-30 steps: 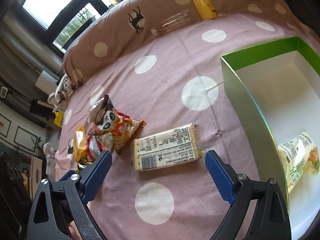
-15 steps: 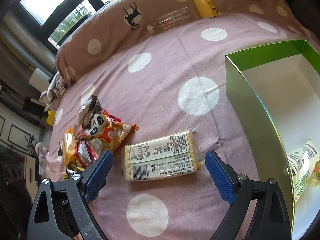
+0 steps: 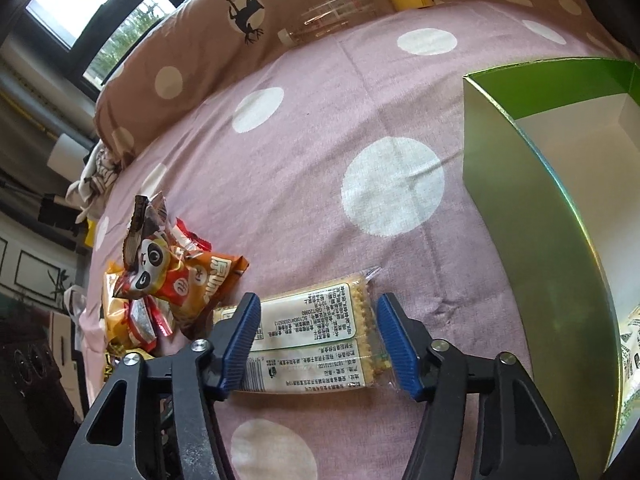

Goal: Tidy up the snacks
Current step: 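Grasp the cracker pack with the right gripper and lift it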

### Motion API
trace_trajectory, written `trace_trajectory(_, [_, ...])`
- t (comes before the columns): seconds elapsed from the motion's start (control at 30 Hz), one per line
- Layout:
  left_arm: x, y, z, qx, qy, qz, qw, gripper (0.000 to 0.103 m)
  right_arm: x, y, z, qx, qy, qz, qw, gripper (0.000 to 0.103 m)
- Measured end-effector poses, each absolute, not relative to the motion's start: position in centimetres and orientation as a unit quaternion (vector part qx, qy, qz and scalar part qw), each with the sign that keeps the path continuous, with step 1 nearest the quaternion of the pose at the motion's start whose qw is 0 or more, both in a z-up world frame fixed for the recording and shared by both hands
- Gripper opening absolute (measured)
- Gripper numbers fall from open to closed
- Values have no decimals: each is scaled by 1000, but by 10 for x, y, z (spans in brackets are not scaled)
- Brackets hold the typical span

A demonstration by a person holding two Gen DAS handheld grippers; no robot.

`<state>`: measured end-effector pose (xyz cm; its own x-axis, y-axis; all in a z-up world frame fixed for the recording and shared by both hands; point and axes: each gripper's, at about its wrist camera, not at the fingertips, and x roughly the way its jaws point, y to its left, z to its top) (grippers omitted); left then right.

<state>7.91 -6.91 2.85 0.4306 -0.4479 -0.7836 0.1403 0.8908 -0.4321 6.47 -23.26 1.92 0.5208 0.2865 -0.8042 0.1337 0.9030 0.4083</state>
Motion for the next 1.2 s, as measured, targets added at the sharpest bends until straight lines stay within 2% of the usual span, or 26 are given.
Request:
trace_trajectory(0.47, [65,-74,44,-139,497,-165,841,37,51,-225,24,220,487,53,843,55])
trace_trajectory(0.7, [45,-81,68,-110,460,-171,864,37,30,-227,44,233,457,53,857,55])
trace_trajectory(1.2, [14,-84,108,-126,408,-194,883,41,-14,-224,96,220,386,51,894,55])
